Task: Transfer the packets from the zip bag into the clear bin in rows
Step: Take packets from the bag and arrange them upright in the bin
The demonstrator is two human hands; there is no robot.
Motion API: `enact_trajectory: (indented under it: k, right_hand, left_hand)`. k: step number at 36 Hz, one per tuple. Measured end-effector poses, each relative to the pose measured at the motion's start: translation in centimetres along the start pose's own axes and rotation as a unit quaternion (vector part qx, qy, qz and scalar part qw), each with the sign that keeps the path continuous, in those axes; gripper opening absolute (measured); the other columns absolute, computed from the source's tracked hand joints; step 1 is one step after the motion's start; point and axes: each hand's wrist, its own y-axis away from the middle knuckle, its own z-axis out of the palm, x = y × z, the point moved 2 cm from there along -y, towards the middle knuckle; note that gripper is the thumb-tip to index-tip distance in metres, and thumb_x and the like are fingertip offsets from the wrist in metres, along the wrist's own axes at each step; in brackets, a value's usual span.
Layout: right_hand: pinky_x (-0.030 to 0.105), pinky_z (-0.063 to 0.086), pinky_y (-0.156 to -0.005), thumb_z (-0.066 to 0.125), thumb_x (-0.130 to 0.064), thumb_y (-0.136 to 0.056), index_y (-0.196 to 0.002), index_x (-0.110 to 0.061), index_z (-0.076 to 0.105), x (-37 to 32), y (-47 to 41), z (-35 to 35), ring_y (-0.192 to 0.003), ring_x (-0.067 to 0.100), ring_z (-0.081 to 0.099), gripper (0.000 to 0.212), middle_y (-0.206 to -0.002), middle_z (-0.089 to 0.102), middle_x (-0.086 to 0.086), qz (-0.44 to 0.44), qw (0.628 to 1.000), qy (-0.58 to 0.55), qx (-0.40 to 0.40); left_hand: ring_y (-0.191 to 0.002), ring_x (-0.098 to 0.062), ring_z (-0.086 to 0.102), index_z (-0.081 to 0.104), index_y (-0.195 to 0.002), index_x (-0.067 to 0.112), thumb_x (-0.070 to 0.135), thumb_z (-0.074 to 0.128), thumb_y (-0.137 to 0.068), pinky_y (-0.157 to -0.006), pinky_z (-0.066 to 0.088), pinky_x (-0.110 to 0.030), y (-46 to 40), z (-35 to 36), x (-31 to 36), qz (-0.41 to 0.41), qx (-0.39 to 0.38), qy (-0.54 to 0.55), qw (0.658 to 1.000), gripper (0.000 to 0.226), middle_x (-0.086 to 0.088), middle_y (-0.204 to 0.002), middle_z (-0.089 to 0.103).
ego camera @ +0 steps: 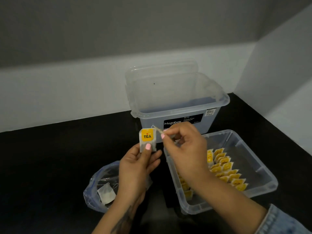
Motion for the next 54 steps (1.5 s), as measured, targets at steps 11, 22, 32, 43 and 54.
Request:
enact_trajectory:
  k: [11, 22, 32, 43, 54]
  right_hand:
    - [0.023, 0.054, -0.077, 0.059, -0.030, -0.088, -0.109, -0.023, 0.067, -0.5, 1.0, 0.5, -0.090, 0.003, 0.062, 0.024, -0.097, 0.069, -0.009, -0.033, 0.997, 0.040, -0.065]
    - [0.018, 0.054, -0.064, 0.057, -0.016, -0.093, -0.117, -0.028, 0.054, -1.0, 0.3, -0.4, -0.076, 0.001, 0.065, 0.027, -0.090, 0.071, -0.009, 0.080, 0.987, -0.015, -0.136]
    - [0.028, 0.040, -0.050, 0.079, -0.016, -0.070, -0.097, -0.021, 0.070, -1.9, -3.5, -2.4, -0.073, 0.022, 0.058, 0.029, -0.089, 0.058, 0.004, -0.256, 0.854, 0.347, -0.290]
    - [0.029, 0.043, -0.064, 0.066, -0.028, -0.084, -0.092, -0.025, 0.064, -2.2, -4.8, -4.9, -0.083, 0.013, 0.054, 0.009, -0.091, 0.057, -0.006, -0.197, 0.814, 0.388, -0.384]
    - [0.021, 0.050, -0.077, 0.069, -0.032, -0.083, -0.078, -0.032, 0.059, -0.4, -4.3, -10.3, -0.080, 0.000, 0.060, 0.011, -0.081, 0.064, -0.014, 0.037, 0.791, 0.377, -0.481]
  left_hand:
    - [-0.105, -0.023, 0.066, 0.061, -0.116, 0.011, 0.025, 0.035, -0.098, -0.082, 0.057, -0.029, 0.8, 1.7, 0.3, 0.034, -0.055, 0.078, 0.995, 0.035, -0.012, -0.110, 0.070]
    - [-0.098, -0.023, 0.069, 0.062, -0.114, 0.008, 0.021, 0.051, -0.088, -0.082, 0.057, -0.031, 0.3, 0.9, 0.3, 0.048, -0.056, 0.011, 0.997, 0.031, -0.011, -0.103, 0.072]
    - [-0.081, -0.016, 0.070, 0.067, -0.095, 0.025, 0.028, 0.061, -0.084, -0.072, 0.057, -0.028, -0.4, 0.8, 0.6, 0.103, -0.091, -0.250, 0.959, 0.013, 0.002, -0.084, 0.073]
    - [-0.083, -0.008, 0.069, 0.065, -0.092, 0.037, 0.035, 0.064, -0.078, -0.078, 0.058, -0.035, -0.1, 3.1, -0.1, 0.086, -0.132, -0.303, 0.940, 0.015, 0.007, -0.090, 0.073]
    - [-0.081, -0.010, 0.071, 0.066, -0.099, 0.020, 0.010, 0.059, -0.087, -0.064, 0.055, -0.015, -1.1, 2.9, -0.5, 0.057, -0.087, -0.200, 0.974, 0.018, 0.000, -0.090, 0.073]
